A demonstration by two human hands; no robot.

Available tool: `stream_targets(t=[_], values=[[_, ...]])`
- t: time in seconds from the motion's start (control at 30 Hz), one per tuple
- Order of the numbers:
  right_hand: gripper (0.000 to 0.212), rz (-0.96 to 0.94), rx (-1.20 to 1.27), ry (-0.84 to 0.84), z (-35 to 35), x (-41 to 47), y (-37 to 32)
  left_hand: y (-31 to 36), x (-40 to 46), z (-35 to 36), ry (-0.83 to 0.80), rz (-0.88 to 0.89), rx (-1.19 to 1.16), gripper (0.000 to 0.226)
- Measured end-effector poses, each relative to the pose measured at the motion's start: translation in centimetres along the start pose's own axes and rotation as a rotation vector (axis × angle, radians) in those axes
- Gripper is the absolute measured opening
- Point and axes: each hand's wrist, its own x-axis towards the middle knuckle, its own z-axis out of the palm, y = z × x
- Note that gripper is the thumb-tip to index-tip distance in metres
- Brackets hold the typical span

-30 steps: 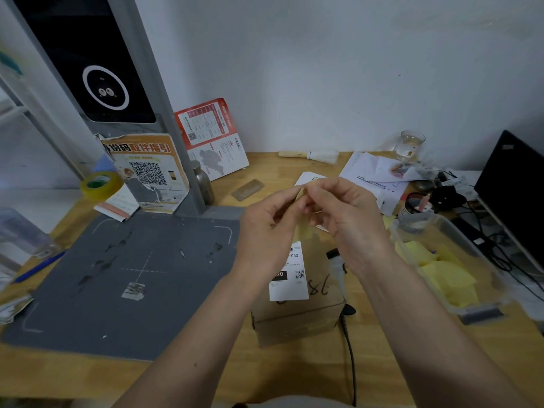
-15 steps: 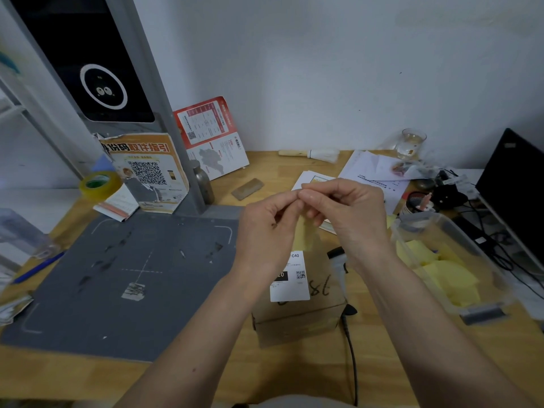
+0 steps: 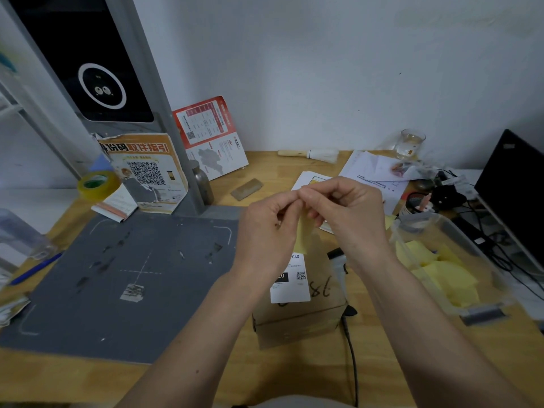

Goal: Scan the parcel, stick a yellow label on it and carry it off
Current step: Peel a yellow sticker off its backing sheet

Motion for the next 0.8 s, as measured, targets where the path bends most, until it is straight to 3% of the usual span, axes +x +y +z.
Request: stream_targets(t=[0.17, 0.63, 0.8], values=[[0.001, 0.011, -0.007, -0.005, 0.05, -0.01, 0.01, -0.06, 0.03, -0.09, 0.017, -0.031, -0.015, 0.019], [0.016, -0.063, -0.101, 0.003, 0.34, -0.02, 0.05, -0.07, 0.22, -0.21, 0.028, -0.074, -0.056, 0.018], [0.007, -0.057, -0.075, 0.022, 0.46, -0.18, -0.01, 0.01, -0.02, -0.14, 0.041, -0.004, 0.004, 0.019]])
